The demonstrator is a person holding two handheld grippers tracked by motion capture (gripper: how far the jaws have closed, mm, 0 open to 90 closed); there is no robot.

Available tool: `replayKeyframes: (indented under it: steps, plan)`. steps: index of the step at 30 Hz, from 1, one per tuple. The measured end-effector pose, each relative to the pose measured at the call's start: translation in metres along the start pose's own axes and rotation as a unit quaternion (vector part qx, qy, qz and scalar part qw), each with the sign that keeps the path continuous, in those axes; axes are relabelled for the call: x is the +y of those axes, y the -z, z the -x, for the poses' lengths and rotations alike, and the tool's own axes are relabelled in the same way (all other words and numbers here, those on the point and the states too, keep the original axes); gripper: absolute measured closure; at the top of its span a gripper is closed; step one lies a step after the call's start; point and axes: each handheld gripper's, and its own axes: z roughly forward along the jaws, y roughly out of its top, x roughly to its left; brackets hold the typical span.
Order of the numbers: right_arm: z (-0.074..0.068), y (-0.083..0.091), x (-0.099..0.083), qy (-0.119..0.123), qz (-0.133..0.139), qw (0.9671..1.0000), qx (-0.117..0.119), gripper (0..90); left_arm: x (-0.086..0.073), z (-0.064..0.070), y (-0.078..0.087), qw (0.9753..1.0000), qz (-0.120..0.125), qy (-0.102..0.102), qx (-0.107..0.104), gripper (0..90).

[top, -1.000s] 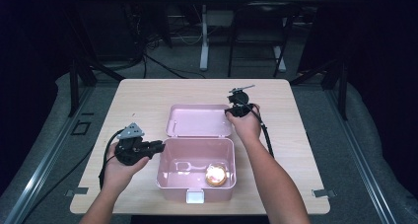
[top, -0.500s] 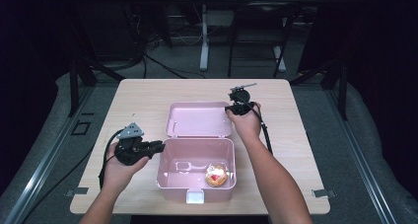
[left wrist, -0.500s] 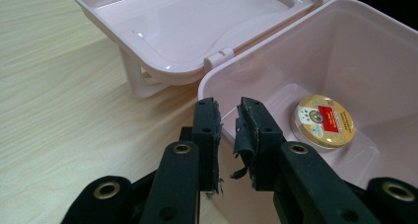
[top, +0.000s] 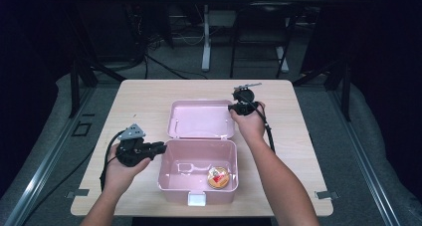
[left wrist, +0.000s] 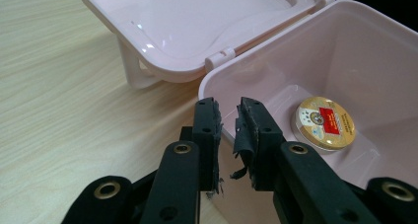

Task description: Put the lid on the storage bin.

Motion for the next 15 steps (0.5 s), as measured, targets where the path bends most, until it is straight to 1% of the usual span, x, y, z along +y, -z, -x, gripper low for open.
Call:
replayKeyframes:
  steps: [4,7,12,15]
  plan:
    - [0.0,0.005,0.002,-0.004,0.011,0.9999,0.002,78.6,0.0,0.0,0.0,1.0,0.001,0.0,0.001,77.4]
    - [-0.001,0.01,0.004,0.003,0.016,0.9999,0.0,79.0,0.0,0.0,0.0,1.0,0.001,0.001,0.001,77.4]
    - [-0.002,0.019,0.009,0.003,0.025,0.9997,0.003,79.8,0.0,0.0,0.0,1.0,0.001,0.0,0.001,77.5]
    - [-0.003,0.024,0.01,0.011,0.033,0.9994,0.001,80.1,0.0,0.0,0.0,1.0,0.0,-0.002,0.001,77.5]
